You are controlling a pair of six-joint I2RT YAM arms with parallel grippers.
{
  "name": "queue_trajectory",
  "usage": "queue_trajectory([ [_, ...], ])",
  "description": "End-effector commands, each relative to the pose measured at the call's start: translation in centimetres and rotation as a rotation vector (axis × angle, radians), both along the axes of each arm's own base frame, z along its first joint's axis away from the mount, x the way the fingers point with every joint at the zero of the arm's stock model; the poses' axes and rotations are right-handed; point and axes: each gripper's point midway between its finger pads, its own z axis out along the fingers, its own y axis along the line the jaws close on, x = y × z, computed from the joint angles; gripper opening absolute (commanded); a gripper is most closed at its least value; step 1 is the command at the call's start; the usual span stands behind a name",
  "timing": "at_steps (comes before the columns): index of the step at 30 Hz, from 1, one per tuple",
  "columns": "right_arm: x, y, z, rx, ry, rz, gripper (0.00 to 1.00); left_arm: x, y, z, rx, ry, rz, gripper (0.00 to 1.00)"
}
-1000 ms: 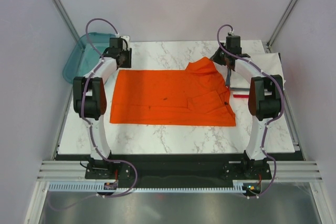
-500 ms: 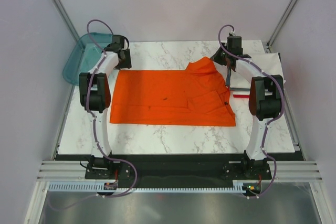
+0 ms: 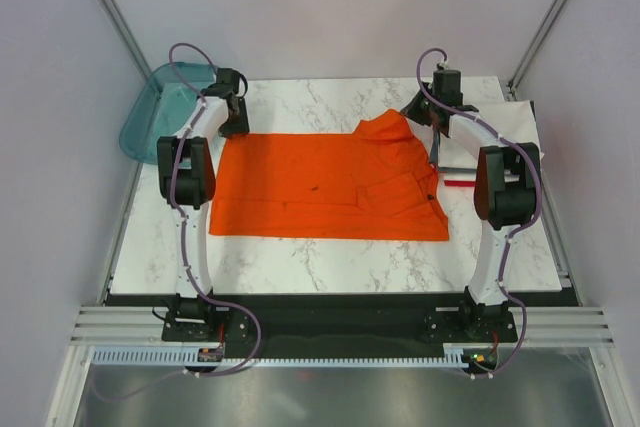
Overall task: Fold and stack the t-shirts
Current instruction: Fold the tshirt
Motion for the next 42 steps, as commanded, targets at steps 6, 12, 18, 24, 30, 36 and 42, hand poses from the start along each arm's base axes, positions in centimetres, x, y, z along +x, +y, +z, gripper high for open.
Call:
queue_trajectory([
  [6,0.4,-0.2,1.1,0.023,-0.042,0.002,0.0,-0.3,1.1,-0.3,0.026,0.045,0.096,0.36],
  [12,0.2,-0.1,1.2,0.026,-0.042,0.006,0.0,-0.4,1.5,-0.1,0.04,0.045,0.102,0.24],
  [18,0.1,-0.2,1.6,0.027,-0.047,0.004,0.0,-0.3,1.8,0.9,0.058,0.029,0.099,0.23],
  [24,-0.2,0.0,1.9,0.029,-0.051,0.012,0.0,-0.3,2.3,1.8,0.082,0.013,0.106,0.7],
  [30,-0.1,-0.2,2.0,0.03,-0.052,0.008,0.0,0.0,2.6,2.0,0.07,0.001,0.137,0.63],
  [36,0.0,-0.1,2.2,0.028,-0.057,0.011,0.0,0.4,2.8,1.4,0.059,0.004,0.146,0.58],
  [42,0.1,-0.1,2.2,0.029,-0.058,0.012,0.0,0.3,3.4,1.0,0.057,0.008,0.165,0.52],
])
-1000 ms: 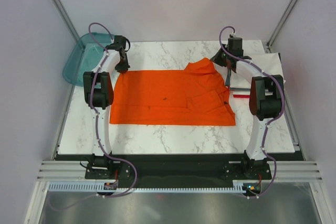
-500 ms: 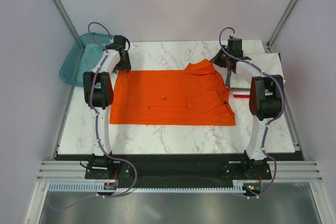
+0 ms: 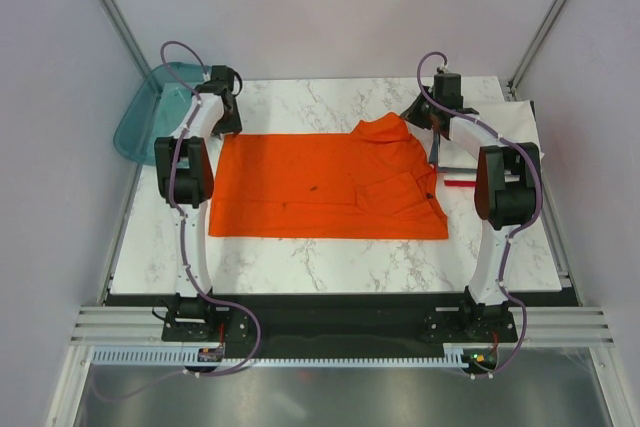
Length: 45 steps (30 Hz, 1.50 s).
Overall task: Fold and stack the t-shirts
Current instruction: Fold the tshirt
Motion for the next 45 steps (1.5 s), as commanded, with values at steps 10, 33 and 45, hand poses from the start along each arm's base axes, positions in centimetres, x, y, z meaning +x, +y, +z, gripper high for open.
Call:
queue_trajectory([
  [10,0.7,0.0,3.3,0.016,-0.08,0.007,0.0,0.8,-0.2,-0.9,-0.053,-0.007,0.024,0.38],
  [33,0.0,0.2,4.9,0.031,-0.098,0.017,0.0,0.5,1.3,1.9,0.043,-0.042,0.008,0.02],
  [45,-1.9,0.2,7.1,0.045,-0.118,0.022,0.0,0.0,0.5,5.2,0.03,-0.206,-0.014,0.02],
])
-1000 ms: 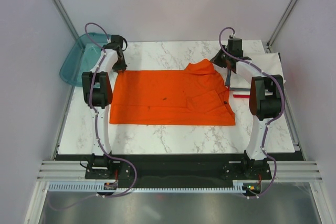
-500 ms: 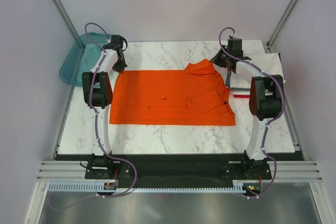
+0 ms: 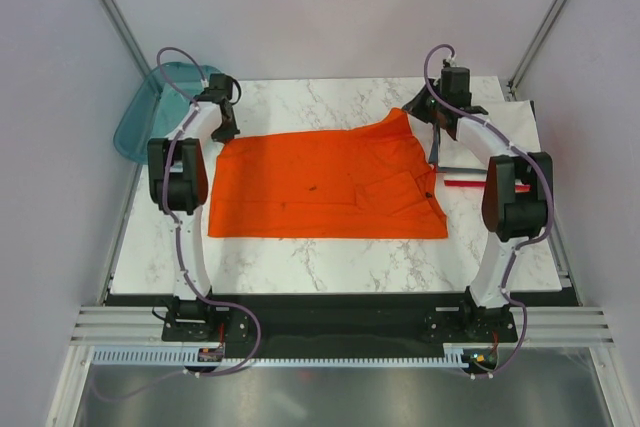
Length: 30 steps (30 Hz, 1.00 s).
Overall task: Fold and stack the t-shirts
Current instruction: Fold the tshirt
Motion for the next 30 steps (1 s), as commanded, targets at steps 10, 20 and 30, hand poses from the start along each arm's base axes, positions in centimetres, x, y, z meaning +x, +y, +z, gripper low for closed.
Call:
queue_trajectory([
  [10,-3.6,-0.2,3.0,0.038,-0.042,-0.004,0.0,1.3,0.3,8.4,0.039,-0.329,-0.045,0.02],
  [20,-6.9,-0.5,4.6,0.041,-0.069,-0.011,0.0,-1.0,-0.6,9.7,-0.008,-0.467,-0.075,0.02],
  [30,-10.9,-1.1,5.3,0.029,-0.088,-0.014,0.0,-3.9,-1.0,11.7,0.021,-0.536,-0.056,0.02],
])
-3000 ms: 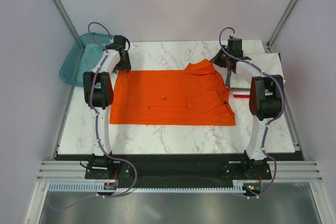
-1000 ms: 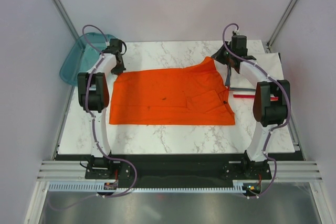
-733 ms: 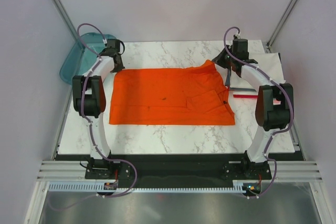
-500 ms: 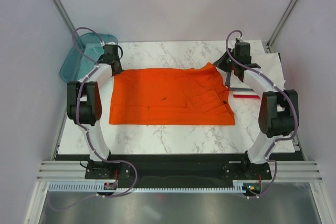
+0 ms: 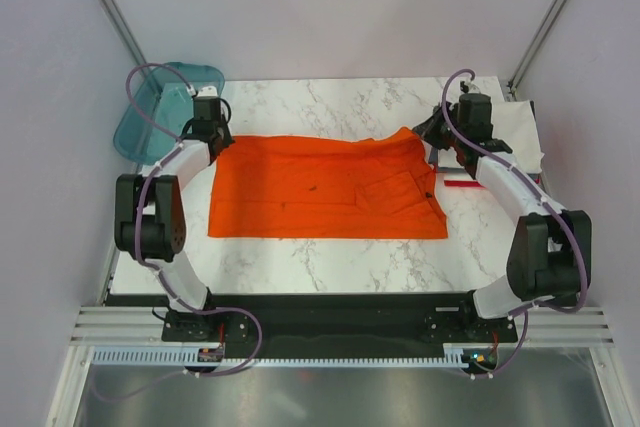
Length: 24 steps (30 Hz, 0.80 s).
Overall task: Fold and stack the t-shirts
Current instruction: Fold the tshirt
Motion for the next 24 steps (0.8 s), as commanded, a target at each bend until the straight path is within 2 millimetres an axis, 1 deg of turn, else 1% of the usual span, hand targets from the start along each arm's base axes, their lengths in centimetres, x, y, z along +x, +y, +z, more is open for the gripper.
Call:
queue_trajectory([
  [1,-1.1,-0.3,1.8,0.002,-0.06,0.0,0.0,-0.1,0.5,5.2,0.036,-0.173,0.035,0.02],
  [2,-1.5,-0.3,1.3,0.0,-0.05,0.001,0.0,-0.4,0.5,5.4,0.038,-0.181,0.041,0.02],
  [3,-1.7,-0.4,1.3,-0.001,-0.051,0.0,0.0,-1.1,0.7,4.6,0.041,-0.17,0.047,0.02],
  [4,-2.1,-0.4,1.7,-0.001,-0.064,0.0,0.0,-1.5,0.8,5.4,0.04,-0.192,0.057,0.02],
  [5,-2.3,-0.4,1.8,0.0,-0.067,0.0,0.0,-1.7,0.9,5.6,0.038,-0.203,0.06,0.02],
  [6,-2.6,-0.5,1.4,-0.002,-0.06,-0.001,0.0,-2.3,1.0,5.0,0.039,-0.193,0.066,0.02],
  [7,-2.9,-0.5,1.9,-0.003,-0.072,-0.001,0.0,-2.5,1.1,5.1,0.038,-0.199,0.072,0.02],
  [8,-3.4,-0.5,1.5,-0.003,-0.064,-0.001,0.0,-2.8,1.1,5.4,0.038,-0.21,0.073,0.02],
  [9,-3.6,-0.4,1.5,0.0,-0.065,0.001,0.0,-3.2,1.2,4.8,0.041,-0.197,0.078,0.02],
  [10,-3.8,-0.5,1.7,0.0,-0.071,0.0,0.0,-3.5,1.4,4.6,0.041,-0.194,0.091,0.02],
  [11,-4.2,-0.5,1.3,0.0,-0.064,0.001,0.0,-3.8,1.5,4.6,0.038,-0.198,0.094,0.02],
  [12,-4.4,-0.4,1.3,0.001,-0.063,0.002,0.0,-4.2,1.4,4.0,0.038,-0.185,0.095,0.02],
  [13,-4.7,-0.4,1.5,0.004,-0.07,0.003,0.0,-4.5,1.4,3.9,0.032,-0.184,0.099,0.02],
  [15,-5.3,-0.4,1.0,0.003,-0.061,0.004,0.0,-5.1,1.4,3.3,0.027,-0.178,0.101,0.02],
  [16,-5.5,-0.5,1.1,0.003,-0.066,0.005,0.0,-5.3,1.4,3.2,0.022,-0.179,0.102,0.02],
  [17,-6.0,-0.2,0.8,0.006,-0.058,0.015,0.0,-5.3,1.2,3.1,0.02,-0.181,0.086,0.02],
  [19,-6.4,-0.2,0.7,0.009,-0.059,0.018,0.0,-5.4,0.3,2.9,0.02,-0.193,0.008,0.02],
  [20,-6.8,-0.1,0.2,0.014,-0.049,0.02,0.0,-5.5,0.1,2.8,0.023,-0.192,-0.007,0.02],
  [21,-7.1,0.1,0.2,0.015,-0.05,0.026,0.0,-5.9,0.1,2.5,0.025,-0.191,-0.012,0.02],
  [22,-7.3,0.1,0.3,0.018,-0.054,0.025,0.0,-5.9,0.2,2.8,0.033,-0.209,-0.016,0.02],
  [23,-7.7,0.1,-0.2,0.018,-0.046,0.026,0.0,-6.1,0.3,2.7,0.037,-0.212,-0.01,0.02],
  [24,-8.0,0.1,0.1,0.02,-0.054,0.026,0.0,-6.5,0.5,2.3,0.042,-0.207,0.0,0.02],
])
